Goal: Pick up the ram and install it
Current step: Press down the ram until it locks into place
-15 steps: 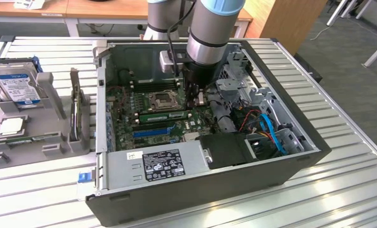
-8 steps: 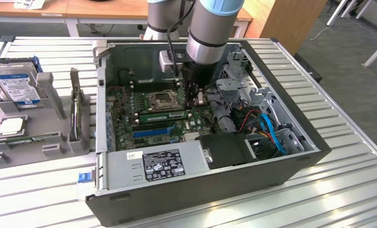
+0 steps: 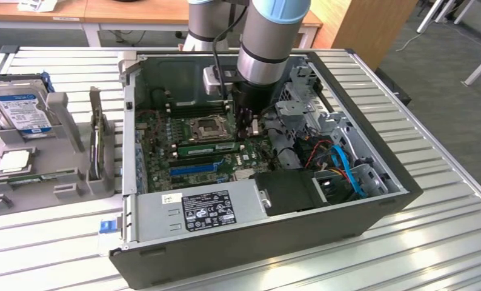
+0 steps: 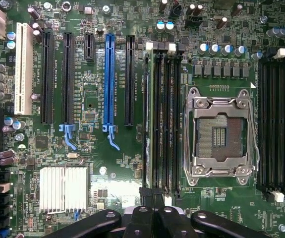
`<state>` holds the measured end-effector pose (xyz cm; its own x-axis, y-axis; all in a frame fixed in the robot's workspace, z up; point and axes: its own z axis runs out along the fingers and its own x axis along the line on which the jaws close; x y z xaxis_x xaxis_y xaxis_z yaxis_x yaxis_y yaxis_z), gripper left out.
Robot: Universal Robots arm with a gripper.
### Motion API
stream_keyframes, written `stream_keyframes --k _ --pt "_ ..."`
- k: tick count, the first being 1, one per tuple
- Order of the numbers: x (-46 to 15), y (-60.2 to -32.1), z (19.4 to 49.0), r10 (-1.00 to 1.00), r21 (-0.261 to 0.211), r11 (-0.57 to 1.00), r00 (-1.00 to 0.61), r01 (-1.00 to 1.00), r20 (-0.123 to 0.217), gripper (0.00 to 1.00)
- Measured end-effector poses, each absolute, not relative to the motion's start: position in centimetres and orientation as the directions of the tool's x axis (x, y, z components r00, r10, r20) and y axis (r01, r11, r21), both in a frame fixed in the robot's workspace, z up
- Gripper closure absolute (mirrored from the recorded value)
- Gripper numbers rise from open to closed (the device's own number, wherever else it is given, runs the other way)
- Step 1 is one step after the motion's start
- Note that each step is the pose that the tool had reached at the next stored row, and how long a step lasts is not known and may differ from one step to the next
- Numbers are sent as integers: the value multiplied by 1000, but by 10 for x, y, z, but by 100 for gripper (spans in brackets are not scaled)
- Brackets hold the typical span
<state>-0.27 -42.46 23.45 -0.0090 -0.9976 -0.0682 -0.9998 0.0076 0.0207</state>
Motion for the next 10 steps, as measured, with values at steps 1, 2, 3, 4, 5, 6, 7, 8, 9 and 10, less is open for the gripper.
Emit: stream_keyframes --k 1,2,3,4,5,6,7,8,9,10 --pt "-3 -425 234 -998 21 8 -9 -1000 -68 90" --pt "-3 -425 234 -998 21 8 -9 -1000 -68 90" --pt "-3 -425 234 -998 21 8 -9 -1000 -69 90" --pt "-3 -425 234 -998 21 8 -9 -1000 -69 90" --pt "-3 -425 233 -998 21 8 -9 -1000 -68 90" --pt "-3 -425 233 -998 21 8 -9 -1000 -68 90" --pt "-3 -425 232 -998 21 8 -9 -1000 -68 90" --pt "-3 -425 232 -998 21 8 -9 -1000 -68 90" --pt "-3 -425 232 -998 21 8 -9 -1000 -68 90" --pt "-3 -425 232 -998 21 8 -9 -1000 -68 90"
